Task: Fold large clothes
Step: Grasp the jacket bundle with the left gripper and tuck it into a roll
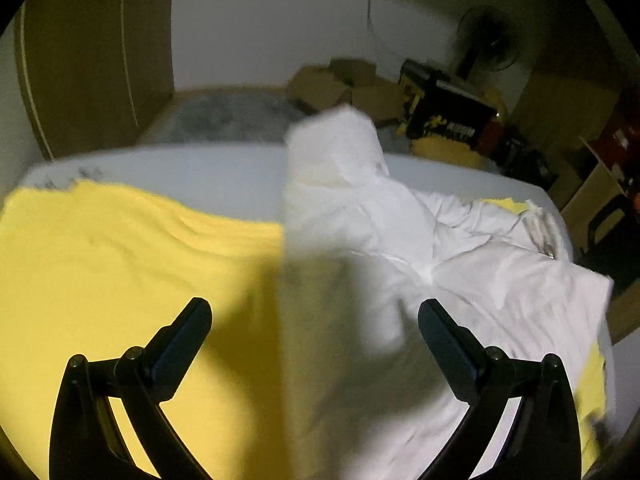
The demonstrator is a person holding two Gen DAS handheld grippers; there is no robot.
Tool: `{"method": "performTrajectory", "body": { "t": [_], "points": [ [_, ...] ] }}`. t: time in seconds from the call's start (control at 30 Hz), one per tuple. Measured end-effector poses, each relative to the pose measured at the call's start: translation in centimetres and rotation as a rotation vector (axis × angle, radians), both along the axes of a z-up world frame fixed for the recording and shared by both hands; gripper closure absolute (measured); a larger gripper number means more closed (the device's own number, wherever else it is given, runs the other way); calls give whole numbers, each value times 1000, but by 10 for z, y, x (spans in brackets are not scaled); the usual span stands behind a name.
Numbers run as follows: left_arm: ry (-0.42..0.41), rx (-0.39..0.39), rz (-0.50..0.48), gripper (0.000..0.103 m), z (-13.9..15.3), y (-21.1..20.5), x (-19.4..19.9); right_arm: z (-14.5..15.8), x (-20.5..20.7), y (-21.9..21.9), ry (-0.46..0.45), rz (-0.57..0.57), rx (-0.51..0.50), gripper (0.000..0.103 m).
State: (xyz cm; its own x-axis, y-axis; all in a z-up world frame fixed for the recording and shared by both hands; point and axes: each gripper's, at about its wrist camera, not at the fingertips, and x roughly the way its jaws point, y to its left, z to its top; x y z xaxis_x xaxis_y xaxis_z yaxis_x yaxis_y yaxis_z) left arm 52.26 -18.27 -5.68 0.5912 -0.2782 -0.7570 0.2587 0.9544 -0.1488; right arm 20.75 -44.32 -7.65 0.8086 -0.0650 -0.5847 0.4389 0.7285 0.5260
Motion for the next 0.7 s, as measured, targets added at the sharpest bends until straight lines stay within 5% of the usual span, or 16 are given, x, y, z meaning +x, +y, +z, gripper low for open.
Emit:
{"method": "performTrajectory", "body": {
  "t": [0.1, 0.23, 0.3, 0.43, 0.5, 0.7],
  "points": [
    [-35, 4, 34, 0, 21, 19, -14, 50, 9, 10, -65, 75, -51, 45],
    [22, -50, 14, 0, 30, 24, -40, 79, 97, 50, 34, 259, -108, 82],
    [32, -61, -18, 0, 36, 25, -58, 69, 149, 54, 87, 298, -129, 84],
    [9, -61, -50, 0, 46, 38, -86, 22, 207, 13, 225, 199, -161, 90],
    [9, -67, -47, 0, 46, 44, -89, -10, 210, -14, 246, 185, -80, 103],
    [66, -88, -40, 0, 33, 43, -77, -52, 195, -50, 145, 213, 41, 103]
  ]
}}
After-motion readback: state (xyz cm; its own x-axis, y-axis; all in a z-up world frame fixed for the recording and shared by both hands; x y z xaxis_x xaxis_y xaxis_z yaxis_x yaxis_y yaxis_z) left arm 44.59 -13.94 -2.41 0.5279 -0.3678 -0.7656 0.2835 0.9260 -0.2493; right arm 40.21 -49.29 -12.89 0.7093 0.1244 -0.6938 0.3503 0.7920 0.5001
